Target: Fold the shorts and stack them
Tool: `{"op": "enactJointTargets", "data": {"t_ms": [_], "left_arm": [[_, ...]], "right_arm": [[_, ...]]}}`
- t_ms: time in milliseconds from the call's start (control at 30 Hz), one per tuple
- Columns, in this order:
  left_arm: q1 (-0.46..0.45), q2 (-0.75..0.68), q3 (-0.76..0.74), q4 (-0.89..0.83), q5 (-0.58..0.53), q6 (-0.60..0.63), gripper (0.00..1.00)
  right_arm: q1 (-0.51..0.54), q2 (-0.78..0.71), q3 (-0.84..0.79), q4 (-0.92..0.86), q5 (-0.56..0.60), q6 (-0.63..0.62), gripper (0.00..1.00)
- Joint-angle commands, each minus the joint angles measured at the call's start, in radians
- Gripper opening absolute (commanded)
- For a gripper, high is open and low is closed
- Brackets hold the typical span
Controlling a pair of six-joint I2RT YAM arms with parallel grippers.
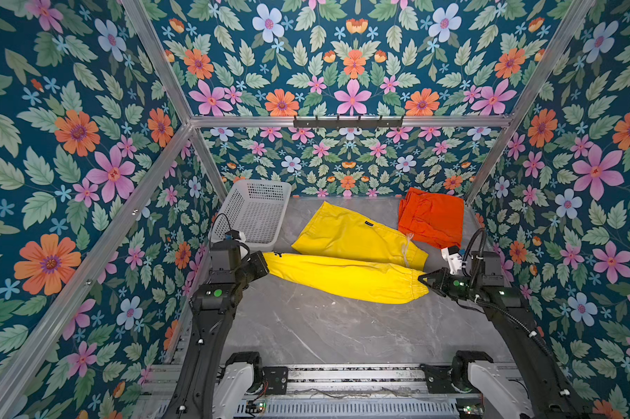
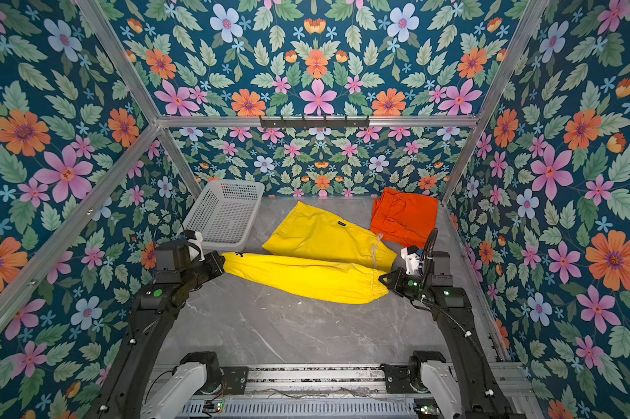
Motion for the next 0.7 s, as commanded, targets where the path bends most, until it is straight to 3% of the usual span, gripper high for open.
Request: {"op": "enactJointTargets", "data": {"t_ms": [0,200,333,667], "left_arm": [[0.000,-0.042,0.057,-0.068,-0.101,0.054,0.00],[0.000,-0.060,0.138,-0.057,-0.134,0.106,0.00],[0.000,0.016,0.144,-0.027,-0.084,0.136,0.00],[-0.001,0.289,0.218,0.096,0.071,0.216,0.00]], "right_arm": [[0.000,-0.060,0.033,-0.120,0.000,0.026,0.02],[0.001,-0.088,0.123,-0.153,0.029,0.078,0.01],[0.001,-0.059,0.143,-0.169,0.034,0.109,0.00],[-0.027,-0.042,0.103,-0.342,0.202,0.151,0.00]]}}
